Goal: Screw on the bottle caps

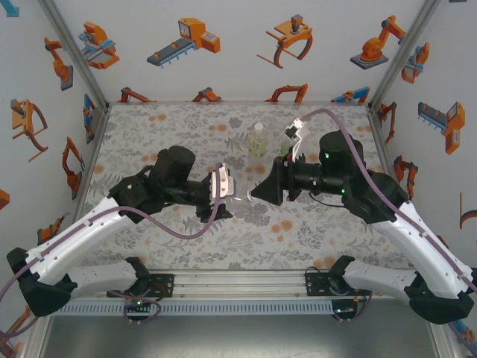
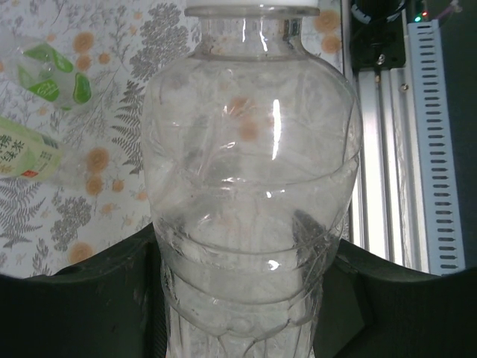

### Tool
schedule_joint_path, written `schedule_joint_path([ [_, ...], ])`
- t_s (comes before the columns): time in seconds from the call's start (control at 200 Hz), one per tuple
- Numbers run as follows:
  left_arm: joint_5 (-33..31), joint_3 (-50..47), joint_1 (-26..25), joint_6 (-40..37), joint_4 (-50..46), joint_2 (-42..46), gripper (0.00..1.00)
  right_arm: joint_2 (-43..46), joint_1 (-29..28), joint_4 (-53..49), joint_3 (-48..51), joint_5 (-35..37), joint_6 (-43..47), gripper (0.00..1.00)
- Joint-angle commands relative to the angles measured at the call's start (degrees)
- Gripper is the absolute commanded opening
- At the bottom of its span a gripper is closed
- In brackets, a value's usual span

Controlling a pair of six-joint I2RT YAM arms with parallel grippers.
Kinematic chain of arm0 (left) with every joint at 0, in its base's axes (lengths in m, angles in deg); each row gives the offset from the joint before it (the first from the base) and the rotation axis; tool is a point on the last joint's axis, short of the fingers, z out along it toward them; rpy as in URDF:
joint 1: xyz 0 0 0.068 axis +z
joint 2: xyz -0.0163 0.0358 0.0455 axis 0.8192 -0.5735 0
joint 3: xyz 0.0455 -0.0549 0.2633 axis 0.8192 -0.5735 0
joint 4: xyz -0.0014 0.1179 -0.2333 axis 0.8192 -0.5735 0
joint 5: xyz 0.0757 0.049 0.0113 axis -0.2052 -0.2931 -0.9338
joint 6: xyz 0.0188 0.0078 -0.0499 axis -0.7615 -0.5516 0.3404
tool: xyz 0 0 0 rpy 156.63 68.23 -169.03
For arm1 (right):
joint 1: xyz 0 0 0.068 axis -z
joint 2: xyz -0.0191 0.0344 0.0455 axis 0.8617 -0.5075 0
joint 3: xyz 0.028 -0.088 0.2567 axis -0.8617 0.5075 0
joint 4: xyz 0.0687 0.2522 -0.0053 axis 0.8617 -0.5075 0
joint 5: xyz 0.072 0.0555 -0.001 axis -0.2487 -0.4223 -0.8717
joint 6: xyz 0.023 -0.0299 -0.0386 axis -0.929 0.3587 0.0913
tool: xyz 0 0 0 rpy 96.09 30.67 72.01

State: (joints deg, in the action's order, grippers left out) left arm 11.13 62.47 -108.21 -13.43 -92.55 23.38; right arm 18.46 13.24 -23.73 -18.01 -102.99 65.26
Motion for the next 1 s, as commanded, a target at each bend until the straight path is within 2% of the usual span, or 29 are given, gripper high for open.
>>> schedule_joint_path([
  [0.0, 5.56, 0.46, -0.14, 0.98, 1.18, 0.68, 0.00, 2.66, -0.32, 0.83, 0.29, -9.36, 24.86, 0.58],
  [0.12, 7.44, 1.86, -0.14, 0.76, -0.63, -0.18, 0.00, 1.80, -0.34, -3.40, -1.08, -16.40, 41.44, 0.59],
  [0.205, 8.00, 2.58, -0.14, 0.67, -1.60, -0.44, 0.00, 0.12, -0.33, -5.17, -2.62, -19.36, 46.66, 0.58],
  [0.481, 7.54, 2.46, -0.15, 0.88, -1.84, -0.21, 0.00, -2.08, -0.40, -4.02, -3.81, -20.29, 48.10, 0.43],
  [0.641, 6.74, 2.45, -0.14, 0.69, -2.08, -0.39, 0.00, -1.90, -0.37, -3.73, -3.63, -20.17, 46.33, 0.30],
  [0.731, 5.59, 2.50, -0.14, 0.67, -2.14, -0.36, 0.00, -1.81, -0.41, -3.32, -3.30, -19.90, 41.88, 0.18],
  [0.806, 4.49, 2.44, -0.16, 0.62, -2.12, -0.36, 0.00, -1.37, -0.41, -1.01, -1.81, -18.66, 34.07, 0.11],
  [0.926, 2.43, 2.23, -0.18, 0.55, -1.86, -0.66, 0.00, 0.30, -0.95, 7.35, 2.49, -15.38, 14.85, 0.07],
  [0.996, 0.96, 2.07, -0.23, 0.36, -1.54, -0.92, 0.00, 1.53, -1.86, 12.45, 5.23, -7.93, 1.08, 0.01],
])
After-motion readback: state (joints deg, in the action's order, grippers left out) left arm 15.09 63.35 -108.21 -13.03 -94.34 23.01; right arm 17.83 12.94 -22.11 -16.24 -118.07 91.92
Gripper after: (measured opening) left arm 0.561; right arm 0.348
